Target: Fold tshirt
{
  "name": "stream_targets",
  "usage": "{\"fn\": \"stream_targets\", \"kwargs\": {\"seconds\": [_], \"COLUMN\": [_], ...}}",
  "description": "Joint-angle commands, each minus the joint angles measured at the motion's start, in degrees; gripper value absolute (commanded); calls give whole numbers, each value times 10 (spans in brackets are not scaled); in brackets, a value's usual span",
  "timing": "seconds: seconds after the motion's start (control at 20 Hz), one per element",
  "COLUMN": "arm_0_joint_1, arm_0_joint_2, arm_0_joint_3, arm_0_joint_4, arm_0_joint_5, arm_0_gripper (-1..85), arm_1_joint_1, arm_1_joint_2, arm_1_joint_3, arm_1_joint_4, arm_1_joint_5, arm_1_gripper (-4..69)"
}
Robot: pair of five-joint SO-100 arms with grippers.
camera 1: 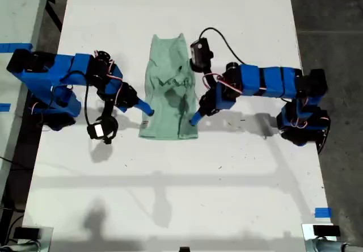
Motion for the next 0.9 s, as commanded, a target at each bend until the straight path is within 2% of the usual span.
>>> {"fn": "stream_targets", "kwargs": {"seconds": [0.0,0.3,0.75,0.8,0.85], "arm_0_joint_1": [10,20,23,21,21], "arm_0_joint_2": [-13,-149,-265,-266,-272], "arm_0_joint_3": [21,33,11,10,9], "arm_0_joint_4": [-71,-133,-153,-157,-164], "arm_0_joint_5": [3,4,44,47,54], "arm_0_gripper": [358,286,226,219,203], "arm_1_joint_1": [-12,-33,-40,-40,-39], "arm_1_joint_2": [-40,-157,-272,-275,-281], "arm_1_joint_3": [-55,-86,-172,-172,-172], "arm_1_joint_4": [-22,-76,-74,-76,-77], "arm_1_joint_5": [18,65,97,97,96], "arm_1_gripper": [336,333,329,309,255]}}
